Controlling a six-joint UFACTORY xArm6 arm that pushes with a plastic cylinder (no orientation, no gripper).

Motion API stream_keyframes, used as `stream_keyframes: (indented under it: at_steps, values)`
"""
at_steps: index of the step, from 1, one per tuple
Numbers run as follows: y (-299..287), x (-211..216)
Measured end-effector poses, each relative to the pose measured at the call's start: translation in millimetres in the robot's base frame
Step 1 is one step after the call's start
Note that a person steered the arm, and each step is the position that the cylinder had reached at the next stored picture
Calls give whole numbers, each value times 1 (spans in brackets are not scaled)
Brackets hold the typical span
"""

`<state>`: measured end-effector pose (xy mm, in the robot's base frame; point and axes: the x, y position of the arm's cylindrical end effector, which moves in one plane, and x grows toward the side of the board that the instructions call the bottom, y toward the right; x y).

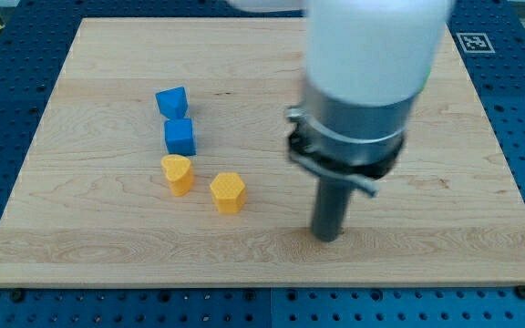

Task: Separate the green circle from the green star

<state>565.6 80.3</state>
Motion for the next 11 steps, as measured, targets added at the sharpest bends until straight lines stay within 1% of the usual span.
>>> stream_keyframes:
  at_steps: [1,2,3,4,5,6,7,8,9,11]
  values:
    - [33,-59]
    - [47,-116]
    - [53,-141]
    - [68,-141]
    - [141,-154]
    - [155,-159]
    - [158,-177]
    - [175,-206]
    - [184,-213]
    - [183,-233]
